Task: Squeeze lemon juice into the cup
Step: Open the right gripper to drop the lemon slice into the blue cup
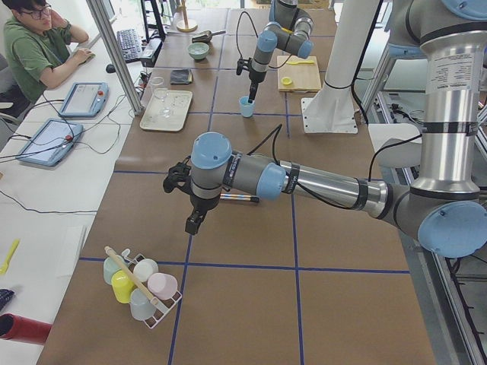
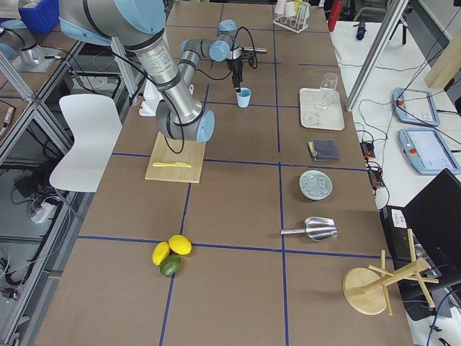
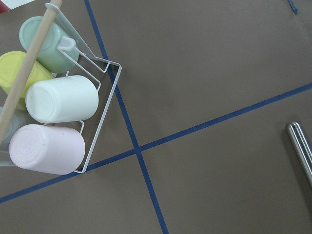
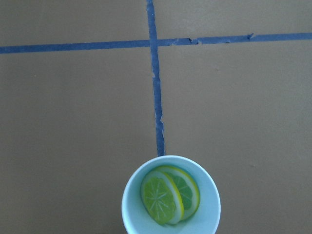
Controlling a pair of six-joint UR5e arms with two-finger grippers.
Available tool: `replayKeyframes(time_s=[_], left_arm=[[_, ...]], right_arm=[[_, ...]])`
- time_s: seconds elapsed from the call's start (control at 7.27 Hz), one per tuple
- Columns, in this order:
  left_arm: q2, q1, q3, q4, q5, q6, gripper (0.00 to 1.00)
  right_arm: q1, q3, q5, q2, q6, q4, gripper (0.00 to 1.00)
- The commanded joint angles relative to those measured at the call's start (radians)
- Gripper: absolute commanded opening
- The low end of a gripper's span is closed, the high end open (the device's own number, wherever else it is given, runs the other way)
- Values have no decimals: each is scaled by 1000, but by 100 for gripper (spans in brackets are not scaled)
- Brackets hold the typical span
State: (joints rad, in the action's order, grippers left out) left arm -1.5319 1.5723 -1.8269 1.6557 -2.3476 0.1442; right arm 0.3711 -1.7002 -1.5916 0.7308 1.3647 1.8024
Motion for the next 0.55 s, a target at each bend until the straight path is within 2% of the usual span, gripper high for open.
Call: replayKeyframes(time_s=[0.0, 0.28, 0.41], left_arm=[[-1, 0, 0, -1, 1, -1, 100], [-13, 0, -23, 3, -7, -3, 100], [-28, 2, -34, 56, -6, -6, 100]], right_arm=[[76, -82, -52, 82, -172, -5, 100], [280, -124, -216, 177, -457, -8, 100], [398, -122, -317, 226, -587, -8, 100]])
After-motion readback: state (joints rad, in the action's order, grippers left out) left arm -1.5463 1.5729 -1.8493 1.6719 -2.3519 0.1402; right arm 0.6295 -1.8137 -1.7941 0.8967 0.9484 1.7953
